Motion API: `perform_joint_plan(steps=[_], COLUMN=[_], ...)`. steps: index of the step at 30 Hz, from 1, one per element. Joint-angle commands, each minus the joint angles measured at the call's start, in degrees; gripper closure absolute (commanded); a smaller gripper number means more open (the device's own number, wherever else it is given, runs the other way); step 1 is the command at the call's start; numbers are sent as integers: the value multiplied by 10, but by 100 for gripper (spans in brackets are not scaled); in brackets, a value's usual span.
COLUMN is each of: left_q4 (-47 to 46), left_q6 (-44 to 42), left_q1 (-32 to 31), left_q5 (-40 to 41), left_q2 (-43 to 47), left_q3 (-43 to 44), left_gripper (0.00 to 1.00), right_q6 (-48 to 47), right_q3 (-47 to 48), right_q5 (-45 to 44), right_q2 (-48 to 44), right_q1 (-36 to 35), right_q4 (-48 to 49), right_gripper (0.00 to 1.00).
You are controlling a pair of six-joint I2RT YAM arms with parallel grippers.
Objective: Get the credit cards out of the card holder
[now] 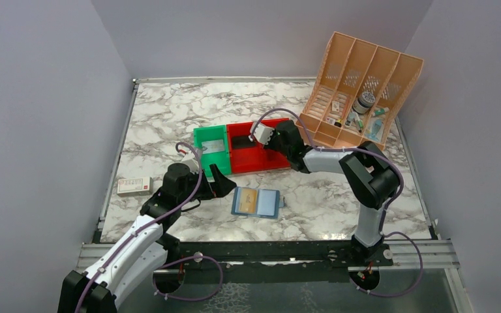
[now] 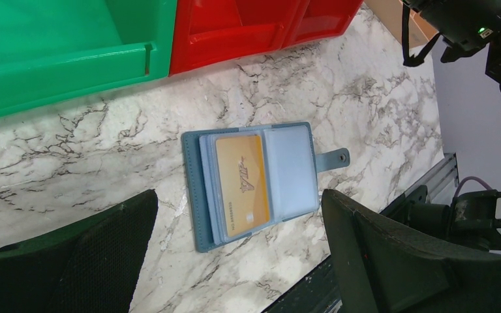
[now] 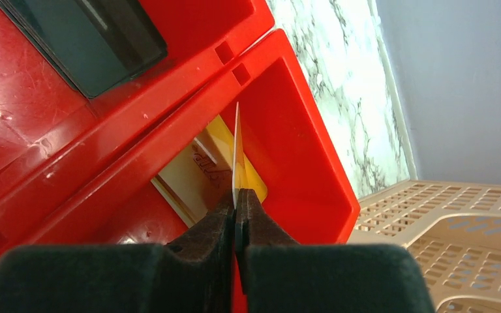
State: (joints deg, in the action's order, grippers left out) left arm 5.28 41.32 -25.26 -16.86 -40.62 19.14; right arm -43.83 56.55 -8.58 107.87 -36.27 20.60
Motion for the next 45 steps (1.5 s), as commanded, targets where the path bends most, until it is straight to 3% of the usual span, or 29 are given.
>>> perform_joint_plan(steps=[1, 4, 7, 19, 23, 45], left_q4=[3, 4, 4, 4, 4, 4], left_q6=[-9, -10, -10, -10, -11, -11], left_q1=[0, -1, -1, -1, 0, 0], left_q5=[8, 9, 8, 8, 8, 7], left_q2=[11, 11, 10, 11, 8, 10], left_q3=[16, 14, 16, 15, 16, 17], left_gripper=[1, 1, 1, 1, 1, 1], right_q6=[-36, -45, -44, -38, -32, 48], right_q3=[17, 21, 14, 20, 21, 19], right_q5=[-3, 13, 35, 27, 35, 66], right_q2=[20, 25, 23, 29, 26, -29], right_q1=[0, 0, 0, 0, 0, 10], right_q4=[11, -4, -11, -27, -39, -56], right_gripper=[96, 92, 78, 63, 51, 48])
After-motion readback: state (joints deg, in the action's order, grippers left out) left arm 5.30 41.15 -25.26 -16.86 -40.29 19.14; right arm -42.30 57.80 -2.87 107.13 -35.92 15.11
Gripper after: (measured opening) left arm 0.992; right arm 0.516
